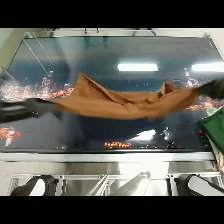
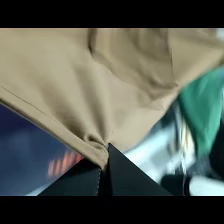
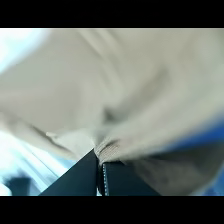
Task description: Fold the shirts.
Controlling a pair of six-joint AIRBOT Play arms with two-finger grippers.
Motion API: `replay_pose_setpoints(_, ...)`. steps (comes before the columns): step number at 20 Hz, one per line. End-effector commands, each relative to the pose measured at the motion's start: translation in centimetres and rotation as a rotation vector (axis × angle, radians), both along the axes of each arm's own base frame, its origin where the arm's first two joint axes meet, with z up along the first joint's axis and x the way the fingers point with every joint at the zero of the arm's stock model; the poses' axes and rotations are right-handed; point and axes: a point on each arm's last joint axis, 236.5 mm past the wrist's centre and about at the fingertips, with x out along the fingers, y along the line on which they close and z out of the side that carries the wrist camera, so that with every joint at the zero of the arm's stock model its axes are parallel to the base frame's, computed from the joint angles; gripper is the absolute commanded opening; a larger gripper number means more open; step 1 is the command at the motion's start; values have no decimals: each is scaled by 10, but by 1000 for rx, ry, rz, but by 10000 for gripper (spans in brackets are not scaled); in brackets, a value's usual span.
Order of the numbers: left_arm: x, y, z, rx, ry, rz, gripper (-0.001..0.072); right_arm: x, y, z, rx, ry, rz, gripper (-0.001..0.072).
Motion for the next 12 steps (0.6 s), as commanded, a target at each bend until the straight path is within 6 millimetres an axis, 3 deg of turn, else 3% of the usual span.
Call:
replay_pose_setpoints(1, -44, -8, 147, 18, -458, 71, 28, -48, 25, 196, 314, -569, -20, 20)
replay_pose_setpoints(3, -60, -19, 208, 29, -632, 68, 28, -81, 33, 252, 287, -769, -49, 20)
replay_pose_setpoints(5, -64, -23, 247, 65, -715, 32, 28, -101, 47, 278, 207, -876, -88, 20)
replay_pose_setpoints(7, -62, -25, 274, 73, -749, 9, 28, -114, 60, 289, 168, -935, -61, 20)
replay_pose_setpoints(9, -55, -20, 290, 68, -759, 16, 28, -130, 65, 309, 240, -996, -27, 20)
replay_pose_setpoints(12, -40, -11, 312, 29, -792, 26, 28, -124, 52, 332, 286, -1039, -138, 20)
